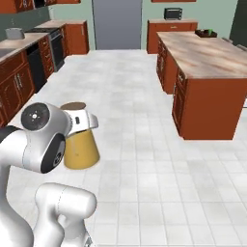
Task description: There is a tray on the dining counter. Grab the cup, mug, and pitcher and place them on the tray. The pitcher may be placed next to the tray if it cannot fit the tray.
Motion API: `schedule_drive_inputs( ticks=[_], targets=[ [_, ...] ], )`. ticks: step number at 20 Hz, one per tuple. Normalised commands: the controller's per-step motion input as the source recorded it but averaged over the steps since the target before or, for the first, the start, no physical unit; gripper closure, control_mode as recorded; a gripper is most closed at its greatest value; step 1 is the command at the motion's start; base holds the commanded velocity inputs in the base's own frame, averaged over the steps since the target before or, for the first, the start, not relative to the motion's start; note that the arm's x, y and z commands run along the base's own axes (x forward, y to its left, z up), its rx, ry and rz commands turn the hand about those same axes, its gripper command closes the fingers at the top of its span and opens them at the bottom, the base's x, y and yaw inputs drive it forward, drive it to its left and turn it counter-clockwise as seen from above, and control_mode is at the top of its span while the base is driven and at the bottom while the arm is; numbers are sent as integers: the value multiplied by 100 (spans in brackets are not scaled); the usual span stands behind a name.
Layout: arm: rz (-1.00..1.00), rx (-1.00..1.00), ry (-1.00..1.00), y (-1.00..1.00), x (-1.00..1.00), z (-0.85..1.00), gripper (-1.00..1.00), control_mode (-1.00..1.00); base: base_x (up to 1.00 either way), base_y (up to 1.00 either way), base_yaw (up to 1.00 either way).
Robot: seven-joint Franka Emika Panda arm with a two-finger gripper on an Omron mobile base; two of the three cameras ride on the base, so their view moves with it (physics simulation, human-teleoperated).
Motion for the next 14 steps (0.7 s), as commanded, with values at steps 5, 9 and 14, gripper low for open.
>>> schedule_drive_inputs(
  ticks=[5,9,14],
  targets=[
    [0,0,0,0,0,0,100,100,43,-81,-4],
    [0,0,0,0,0,0,100,100,61,-86,-2],
    [0,0,0,0,0,0,100,100,64,-84,-2]
  ],
)
